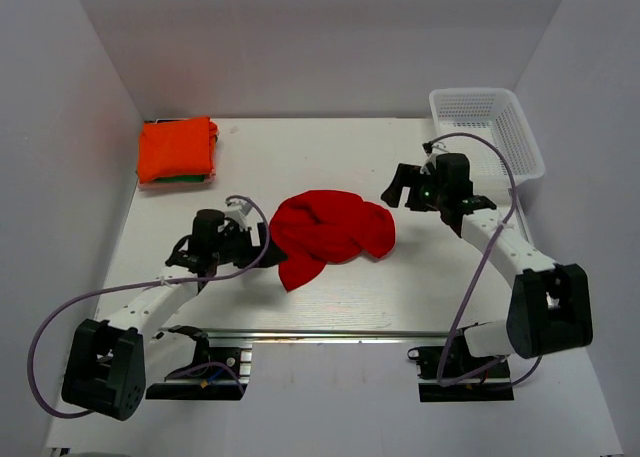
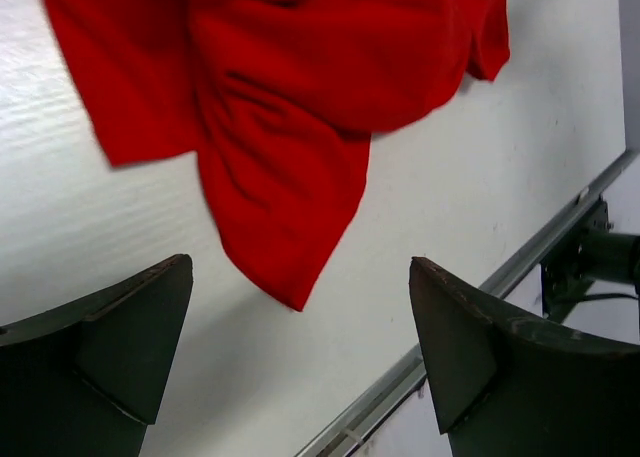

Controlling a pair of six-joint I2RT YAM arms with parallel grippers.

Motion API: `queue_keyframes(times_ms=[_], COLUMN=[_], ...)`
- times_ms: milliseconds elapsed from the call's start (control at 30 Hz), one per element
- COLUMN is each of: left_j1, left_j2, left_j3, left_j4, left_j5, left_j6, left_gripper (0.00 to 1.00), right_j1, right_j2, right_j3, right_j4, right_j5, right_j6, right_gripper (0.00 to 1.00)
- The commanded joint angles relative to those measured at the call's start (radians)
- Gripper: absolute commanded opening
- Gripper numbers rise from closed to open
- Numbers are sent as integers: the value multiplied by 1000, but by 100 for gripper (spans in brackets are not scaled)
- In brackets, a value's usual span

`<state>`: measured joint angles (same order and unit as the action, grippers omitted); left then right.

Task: Fold and stack the t-shirts
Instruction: Flatten out the tshirt

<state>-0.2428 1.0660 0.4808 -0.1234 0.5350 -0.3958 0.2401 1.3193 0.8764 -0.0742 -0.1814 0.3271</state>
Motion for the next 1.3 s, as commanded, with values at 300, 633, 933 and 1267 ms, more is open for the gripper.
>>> queue_keyframes(times_ms=[300,633,933,1267], left_j1=[-254,-372,-391,-391], left_j2=[261,425,301,86], left_j3=[28,127,143,91], left_j4=[-19,-134,-148,-50], left_j5=[-157,-368,-478,-458], left_j6=[-31,-31,-98,-97], left_gripper=[86,30,0,0], right_j1=[4,2,5,21], right_j2=[141,192,291,371], right_j3=[16,-10,-37,-30], right_j4=[-1,60,175,208], right_j5=[-15,14,-35,-89], right_j6=[1,-17,-10,-10], right_gripper=[90,90,81,47])
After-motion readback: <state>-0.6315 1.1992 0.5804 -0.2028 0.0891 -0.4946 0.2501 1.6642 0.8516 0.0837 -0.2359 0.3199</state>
